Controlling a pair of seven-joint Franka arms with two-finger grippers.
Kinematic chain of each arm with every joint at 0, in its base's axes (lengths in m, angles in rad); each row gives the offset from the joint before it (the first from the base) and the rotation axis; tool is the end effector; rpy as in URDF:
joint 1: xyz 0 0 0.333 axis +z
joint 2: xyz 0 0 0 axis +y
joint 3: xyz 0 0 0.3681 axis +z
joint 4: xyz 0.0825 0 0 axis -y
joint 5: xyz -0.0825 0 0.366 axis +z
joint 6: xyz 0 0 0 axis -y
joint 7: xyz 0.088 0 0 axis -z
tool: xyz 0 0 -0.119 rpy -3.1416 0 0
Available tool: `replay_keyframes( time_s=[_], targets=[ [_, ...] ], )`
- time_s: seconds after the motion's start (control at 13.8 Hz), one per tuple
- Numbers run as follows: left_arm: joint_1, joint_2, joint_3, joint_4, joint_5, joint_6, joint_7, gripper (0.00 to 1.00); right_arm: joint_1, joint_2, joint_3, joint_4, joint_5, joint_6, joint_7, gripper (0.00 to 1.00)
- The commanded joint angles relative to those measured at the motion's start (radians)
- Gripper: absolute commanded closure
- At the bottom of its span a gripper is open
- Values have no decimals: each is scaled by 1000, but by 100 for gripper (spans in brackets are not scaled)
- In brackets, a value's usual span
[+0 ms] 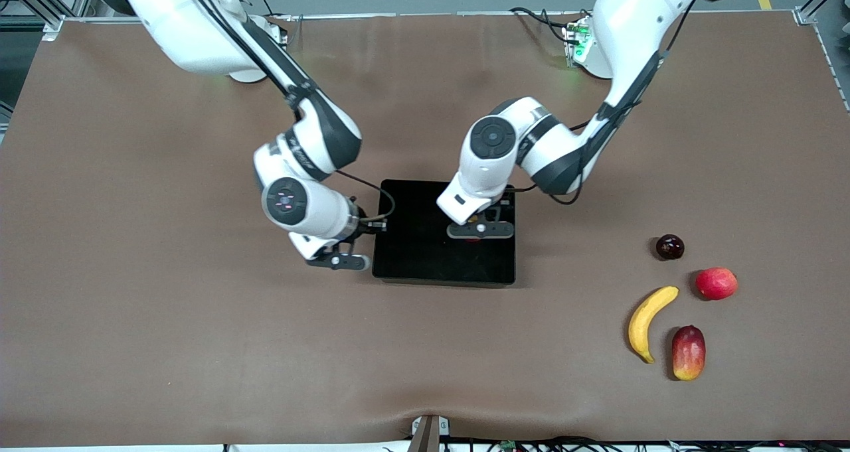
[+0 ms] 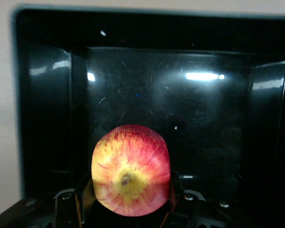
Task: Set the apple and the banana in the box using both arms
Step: 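Carry the apple over the box while the right gripper withdraws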
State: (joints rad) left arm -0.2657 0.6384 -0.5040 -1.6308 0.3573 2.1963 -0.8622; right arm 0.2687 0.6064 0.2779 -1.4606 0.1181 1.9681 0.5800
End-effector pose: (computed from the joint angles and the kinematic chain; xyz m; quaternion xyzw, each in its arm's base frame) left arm 0.5529 -0.4320 0.3236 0.9998 -0.0149 0.0064 0.0078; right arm 0.6259 0.3440 0.3740 -0.9885 0.0619 0.1037 0.0912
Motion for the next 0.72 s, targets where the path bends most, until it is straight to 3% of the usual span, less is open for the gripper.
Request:
replay_keyframes(
  time_s=[0.0,0.29,0.43,0.58,0.65],
  targets=[
    [-7,38,1,25,23,-9,34,100,-61,-48,6,83,-15,-164,15,0],
    [-13,76,1,16,22,-10,54,100,-178,-169,3,75,-31,-218,-118,0],
    [-12,87,2,2,22,-10,52,100,-216,-261,-16,74,-125,-296,-182,0],
    [-12,89,5,-1,22,-12,49,100,-299,-322,-16,74,-158,-379,-195,0],
    [-13,89,7,-1,22,-15,48,45,-351,-350,-16,74,-153,-399,-195,0]
  ],
)
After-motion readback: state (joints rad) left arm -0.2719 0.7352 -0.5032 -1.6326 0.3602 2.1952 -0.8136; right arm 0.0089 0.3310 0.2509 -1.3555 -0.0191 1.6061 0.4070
